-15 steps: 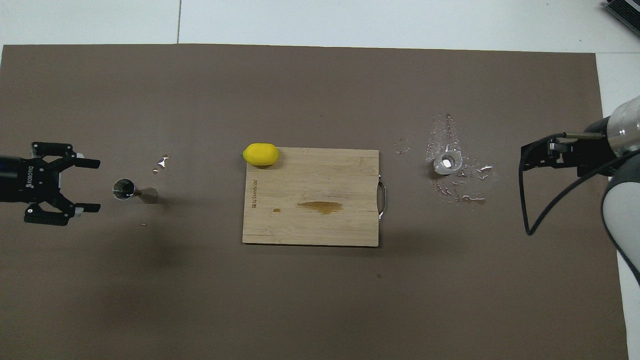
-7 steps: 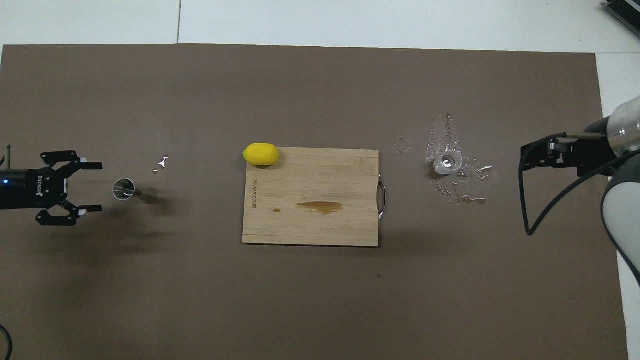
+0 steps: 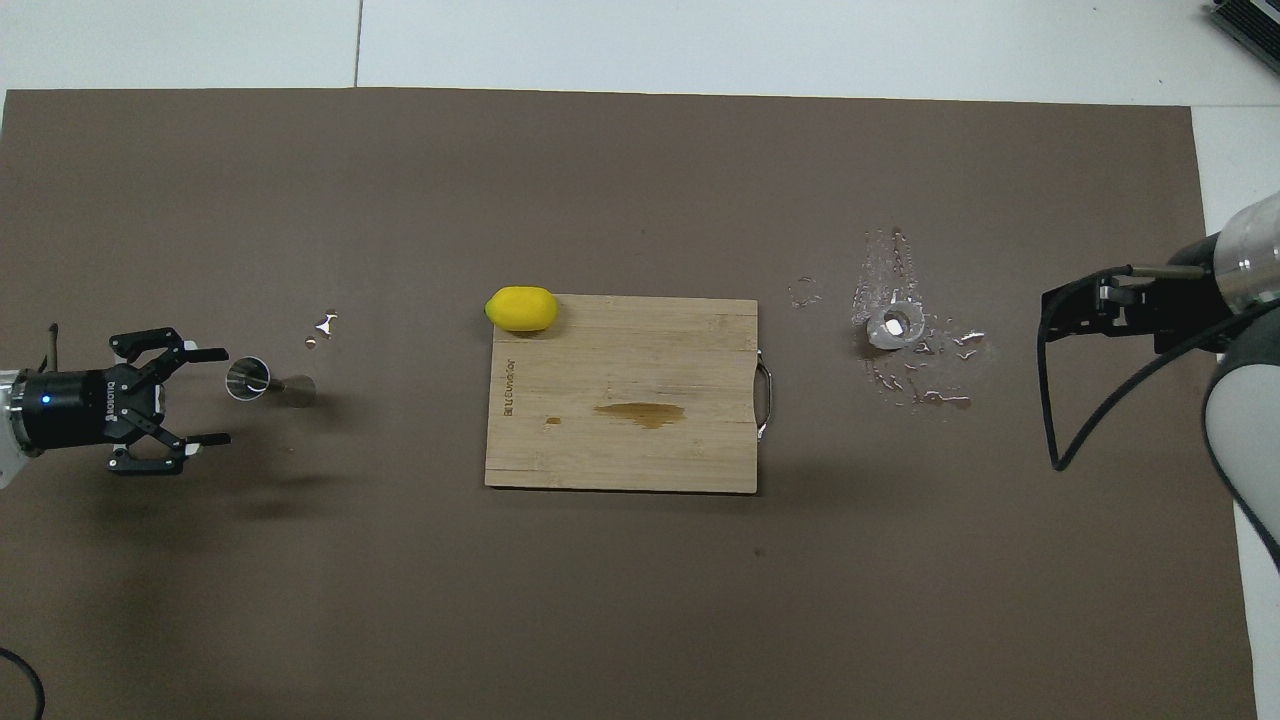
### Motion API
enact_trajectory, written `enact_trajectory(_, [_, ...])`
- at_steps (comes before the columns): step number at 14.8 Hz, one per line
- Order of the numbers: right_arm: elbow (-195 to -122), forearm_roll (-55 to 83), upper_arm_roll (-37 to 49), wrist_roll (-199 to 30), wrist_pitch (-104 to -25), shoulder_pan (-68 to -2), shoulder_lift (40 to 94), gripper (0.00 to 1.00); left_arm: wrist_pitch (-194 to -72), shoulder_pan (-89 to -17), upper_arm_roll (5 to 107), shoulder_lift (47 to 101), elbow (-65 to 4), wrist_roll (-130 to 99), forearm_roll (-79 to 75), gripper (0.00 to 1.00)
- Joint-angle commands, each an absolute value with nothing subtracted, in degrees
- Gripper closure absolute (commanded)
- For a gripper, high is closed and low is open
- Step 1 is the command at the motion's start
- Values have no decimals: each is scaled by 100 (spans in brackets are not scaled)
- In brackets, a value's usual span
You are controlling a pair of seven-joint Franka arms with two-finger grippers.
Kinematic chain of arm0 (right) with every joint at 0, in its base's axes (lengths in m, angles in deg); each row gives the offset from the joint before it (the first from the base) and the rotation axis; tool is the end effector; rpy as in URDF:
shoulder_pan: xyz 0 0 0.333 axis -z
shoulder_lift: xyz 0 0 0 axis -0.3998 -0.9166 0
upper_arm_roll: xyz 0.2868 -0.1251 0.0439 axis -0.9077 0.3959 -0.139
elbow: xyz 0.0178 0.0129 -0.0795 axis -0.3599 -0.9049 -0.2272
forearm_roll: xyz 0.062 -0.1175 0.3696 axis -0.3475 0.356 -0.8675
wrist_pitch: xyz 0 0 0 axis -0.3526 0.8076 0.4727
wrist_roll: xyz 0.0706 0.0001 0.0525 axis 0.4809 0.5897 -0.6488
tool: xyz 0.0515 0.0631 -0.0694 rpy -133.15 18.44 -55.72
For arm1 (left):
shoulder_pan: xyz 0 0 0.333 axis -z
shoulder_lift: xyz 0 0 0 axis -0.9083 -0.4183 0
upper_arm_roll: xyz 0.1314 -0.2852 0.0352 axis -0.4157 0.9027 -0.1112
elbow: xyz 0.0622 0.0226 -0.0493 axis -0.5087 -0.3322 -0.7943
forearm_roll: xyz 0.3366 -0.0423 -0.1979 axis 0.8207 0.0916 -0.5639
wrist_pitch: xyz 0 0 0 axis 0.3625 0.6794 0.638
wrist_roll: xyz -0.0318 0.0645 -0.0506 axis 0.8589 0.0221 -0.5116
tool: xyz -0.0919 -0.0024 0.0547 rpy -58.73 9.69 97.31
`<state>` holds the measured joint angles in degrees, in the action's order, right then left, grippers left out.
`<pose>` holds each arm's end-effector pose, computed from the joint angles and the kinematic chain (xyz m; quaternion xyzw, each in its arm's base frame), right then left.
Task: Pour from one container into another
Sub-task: 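Open the left gripper and position it around the metal cup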
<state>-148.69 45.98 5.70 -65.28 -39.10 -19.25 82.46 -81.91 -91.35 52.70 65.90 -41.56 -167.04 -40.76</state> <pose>0.5524 0.0292 0.5992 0.9976 -0.0661 -0.0128 0.0137 0.5036 0.1387 0.2848 0.6082 -0.5088 0.4303 0.4314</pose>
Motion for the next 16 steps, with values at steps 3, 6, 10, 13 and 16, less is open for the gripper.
enact_trajectory(3, [-14907,4642,535,-6570,-3894,-1864,8271,0,-8209,-9234,5315,6551,-4442,-17322,-4361,0])
enact_trajectory(6, [-14907,4642,535,-6570,-3894,-1864,8271,0,-8218,-9234,5297,6559,-4504,-17331,-4492,0])
enact_trajectory(10, [-14907,4642,535,-6570,-3894,-1864,8271,0,-8516,-9199,5297,6542,-4504,-17323,-4800,0])
enact_trajectory(13, [-14907,4642,535,-6570,-3894,-1873,8271,0,-8666,-9077,5315,6533,-4504,-17323,-5046,0])
enact_trajectory(16, [-14907,4642,535,-6570,-3894,-1864,8271,0,-8763,-9041,5315,6524,-4565,-17323,-5091,0])
